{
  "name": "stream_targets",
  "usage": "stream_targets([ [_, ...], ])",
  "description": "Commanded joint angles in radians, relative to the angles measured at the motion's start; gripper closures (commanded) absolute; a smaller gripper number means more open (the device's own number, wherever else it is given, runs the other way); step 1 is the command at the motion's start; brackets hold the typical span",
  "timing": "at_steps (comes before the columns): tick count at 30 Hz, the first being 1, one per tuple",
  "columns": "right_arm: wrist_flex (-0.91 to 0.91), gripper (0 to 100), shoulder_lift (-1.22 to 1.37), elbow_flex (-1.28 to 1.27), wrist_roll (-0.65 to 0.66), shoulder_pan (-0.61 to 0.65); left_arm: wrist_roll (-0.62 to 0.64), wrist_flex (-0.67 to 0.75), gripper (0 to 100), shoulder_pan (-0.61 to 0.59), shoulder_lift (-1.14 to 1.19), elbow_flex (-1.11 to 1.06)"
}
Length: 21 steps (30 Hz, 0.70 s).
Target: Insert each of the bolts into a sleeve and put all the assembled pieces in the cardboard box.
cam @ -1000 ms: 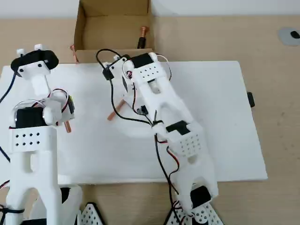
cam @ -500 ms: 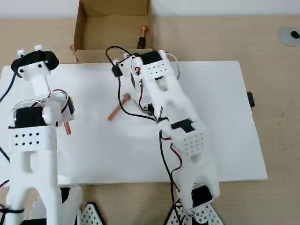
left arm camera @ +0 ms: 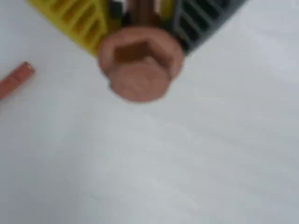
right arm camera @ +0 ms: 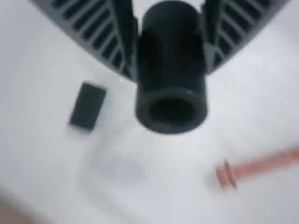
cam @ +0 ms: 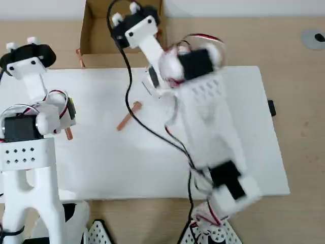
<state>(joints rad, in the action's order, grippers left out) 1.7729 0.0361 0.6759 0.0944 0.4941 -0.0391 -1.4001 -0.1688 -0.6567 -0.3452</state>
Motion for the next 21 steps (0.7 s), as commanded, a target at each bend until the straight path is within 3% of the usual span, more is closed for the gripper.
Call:
stream_targets([
  [1, 0.015, 98.8, -0.263, -0.004, -0.002, 0.015, 0.003, -0.058, 99, 0.015, -0.038, 0.104],
  [7, 0.015, 98.8, -0.599, -0.317, -0.002, 0.012, 0.075, -0.100, 99, 0.021, -0.189, 0.146],
  [12, -0.017, 98.8, -0.891, -0.702, -0.015, 0.015, 0.083, -0.095, 99, 0.167, -0.438, 0.043],
  [15, -0.132, 98.8, -1.055, -0.937, -0.172, 0.015, 0.083, -0.055, 99, 0.265, -0.553, -0.086],
  [18, -0.341, 98.8, -1.205, -1.191, -0.339, 0.018, 0.083, 0.029, 99, 0.285, -0.654, -0.224],
  [21, -0.588, 98.8, -1.340, -1.469, -0.387, 0.065, 0.083, 0.094, 99, 0.285, -0.754, -0.322],
])
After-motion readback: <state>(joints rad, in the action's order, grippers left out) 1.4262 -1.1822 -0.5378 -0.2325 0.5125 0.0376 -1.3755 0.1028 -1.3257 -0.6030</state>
